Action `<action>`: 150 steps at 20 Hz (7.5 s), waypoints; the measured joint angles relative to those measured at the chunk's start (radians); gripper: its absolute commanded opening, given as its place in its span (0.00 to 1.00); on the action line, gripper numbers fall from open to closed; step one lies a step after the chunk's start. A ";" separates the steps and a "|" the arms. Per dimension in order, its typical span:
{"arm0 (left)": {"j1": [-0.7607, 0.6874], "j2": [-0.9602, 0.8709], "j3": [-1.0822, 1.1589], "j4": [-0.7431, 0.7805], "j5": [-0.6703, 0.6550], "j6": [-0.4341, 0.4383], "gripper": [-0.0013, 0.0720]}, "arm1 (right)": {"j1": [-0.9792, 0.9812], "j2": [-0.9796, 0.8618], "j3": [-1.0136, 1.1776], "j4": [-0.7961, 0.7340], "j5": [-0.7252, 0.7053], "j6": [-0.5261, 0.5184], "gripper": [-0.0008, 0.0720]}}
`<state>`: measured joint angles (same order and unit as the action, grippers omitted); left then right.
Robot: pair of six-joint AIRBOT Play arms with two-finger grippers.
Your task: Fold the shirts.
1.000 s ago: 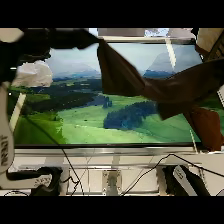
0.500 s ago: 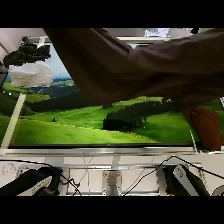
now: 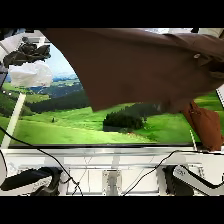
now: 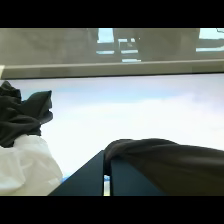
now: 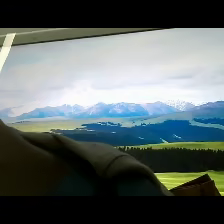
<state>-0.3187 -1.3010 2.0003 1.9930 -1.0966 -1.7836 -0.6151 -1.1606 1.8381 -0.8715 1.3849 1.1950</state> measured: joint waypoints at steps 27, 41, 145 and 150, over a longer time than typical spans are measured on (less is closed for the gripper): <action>-0.014 -0.230 -0.036 0.013 -0.166 0.101 0.03 | 0.187 0.018 -0.333 0.076 0.110 -0.010 0.06; 0.145 -0.509 0.068 -0.059 0.174 -0.154 0.55 | 0.314 -0.318 -0.409 -0.081 -0.669 -0.053 0.66; 0.212 -0.303 -0.940 -1.430 0.121 0.166 0.03 | -0.084 -0.293 -0.860 0.377 -0.190 -0.397 0.06; 0.214 -0.114 -0.883 -2.107 0.194 0.669 0.03 | -0.154 -0.047 -0.829 0.513 -0.072 -0.406 0.06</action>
<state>-0.1043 -1.4151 1.1175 -0.1139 -0.9028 -1.1141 -0.7692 -1.2072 1.0088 -0.3588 1.3132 0.7887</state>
